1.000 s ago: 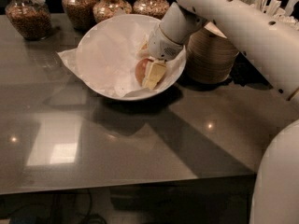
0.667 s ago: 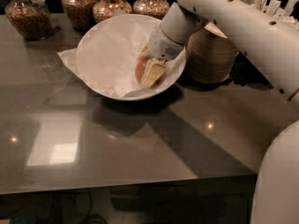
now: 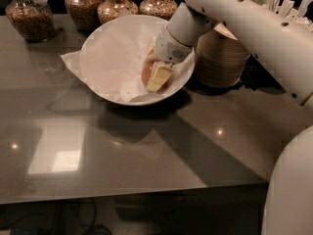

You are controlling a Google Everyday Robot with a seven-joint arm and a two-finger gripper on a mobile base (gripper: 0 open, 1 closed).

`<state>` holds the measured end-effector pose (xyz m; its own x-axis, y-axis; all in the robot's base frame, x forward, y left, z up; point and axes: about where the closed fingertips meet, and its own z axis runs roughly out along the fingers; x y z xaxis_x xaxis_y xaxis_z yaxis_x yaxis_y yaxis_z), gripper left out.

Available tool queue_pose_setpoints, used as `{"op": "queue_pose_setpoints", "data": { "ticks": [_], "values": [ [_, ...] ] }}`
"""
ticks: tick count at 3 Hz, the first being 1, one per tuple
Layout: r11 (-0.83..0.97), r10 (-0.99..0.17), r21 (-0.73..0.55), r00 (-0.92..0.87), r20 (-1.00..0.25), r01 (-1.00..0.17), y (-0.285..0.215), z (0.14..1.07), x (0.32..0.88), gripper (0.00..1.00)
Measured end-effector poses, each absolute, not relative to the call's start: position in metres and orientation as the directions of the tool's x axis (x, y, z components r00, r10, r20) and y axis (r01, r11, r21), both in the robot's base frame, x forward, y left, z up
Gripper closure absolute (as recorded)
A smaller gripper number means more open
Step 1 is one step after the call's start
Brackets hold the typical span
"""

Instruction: Pick apple from white bowl

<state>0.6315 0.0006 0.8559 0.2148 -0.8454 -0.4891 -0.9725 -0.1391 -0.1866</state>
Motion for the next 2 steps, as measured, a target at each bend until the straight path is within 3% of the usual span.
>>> {"op": "queue_pose_setpoints", "data": {
  "ticks": [1,2],
  "values": [
    [-0.141,-0.844,-0.187,0.216,-0.490,-0.972,0.001,0.856,0.631,1.00],
    [-0.155,-0.812,-0.238,0.261,-0.522,-0.959,0.009,0.888,0.623,1.00]
  ]
}}
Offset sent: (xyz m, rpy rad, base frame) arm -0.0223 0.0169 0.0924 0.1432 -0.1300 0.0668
